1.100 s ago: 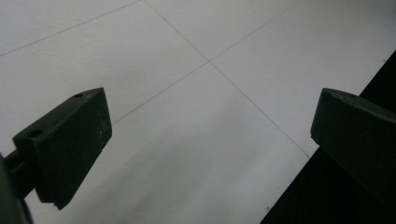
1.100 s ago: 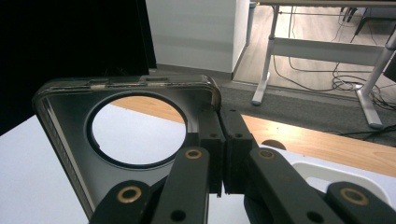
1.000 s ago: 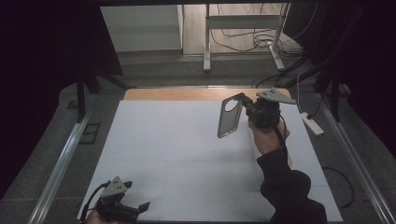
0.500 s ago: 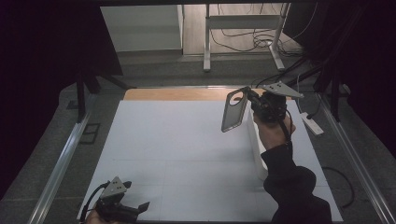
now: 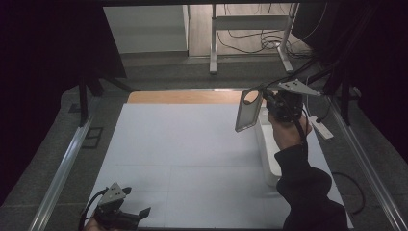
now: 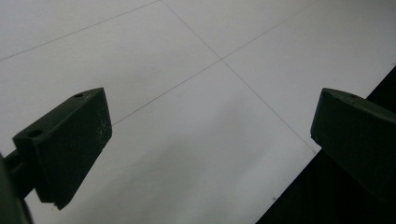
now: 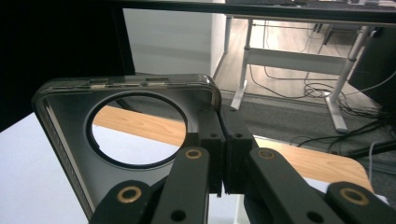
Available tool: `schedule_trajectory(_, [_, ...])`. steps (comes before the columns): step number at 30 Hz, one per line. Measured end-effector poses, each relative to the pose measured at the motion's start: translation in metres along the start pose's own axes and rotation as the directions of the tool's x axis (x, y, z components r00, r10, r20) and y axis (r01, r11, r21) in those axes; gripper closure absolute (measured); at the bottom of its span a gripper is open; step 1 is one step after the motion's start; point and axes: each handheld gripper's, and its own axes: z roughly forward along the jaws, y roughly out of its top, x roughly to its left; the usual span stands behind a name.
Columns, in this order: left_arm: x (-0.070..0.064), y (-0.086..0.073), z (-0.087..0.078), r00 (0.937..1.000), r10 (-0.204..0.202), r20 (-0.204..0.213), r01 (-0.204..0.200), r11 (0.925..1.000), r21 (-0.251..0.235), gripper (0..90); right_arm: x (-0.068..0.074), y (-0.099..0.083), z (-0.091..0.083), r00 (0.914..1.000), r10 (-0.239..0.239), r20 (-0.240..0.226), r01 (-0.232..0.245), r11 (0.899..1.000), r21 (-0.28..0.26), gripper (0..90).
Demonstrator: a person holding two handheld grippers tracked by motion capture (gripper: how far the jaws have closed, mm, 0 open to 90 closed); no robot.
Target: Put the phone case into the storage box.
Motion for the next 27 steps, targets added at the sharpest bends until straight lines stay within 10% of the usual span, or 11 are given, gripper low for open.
schedule_trajectory(27, [-0.001, 0.004, -0.004, 0.9999, 0.006, -0.009, -0.006, 0.9999, -0.009, 0.0, -0.046, 0.0, 0.016, 0.9867, 0.021, 0.161, -0.024, 1.0, 0.014, 88.9])
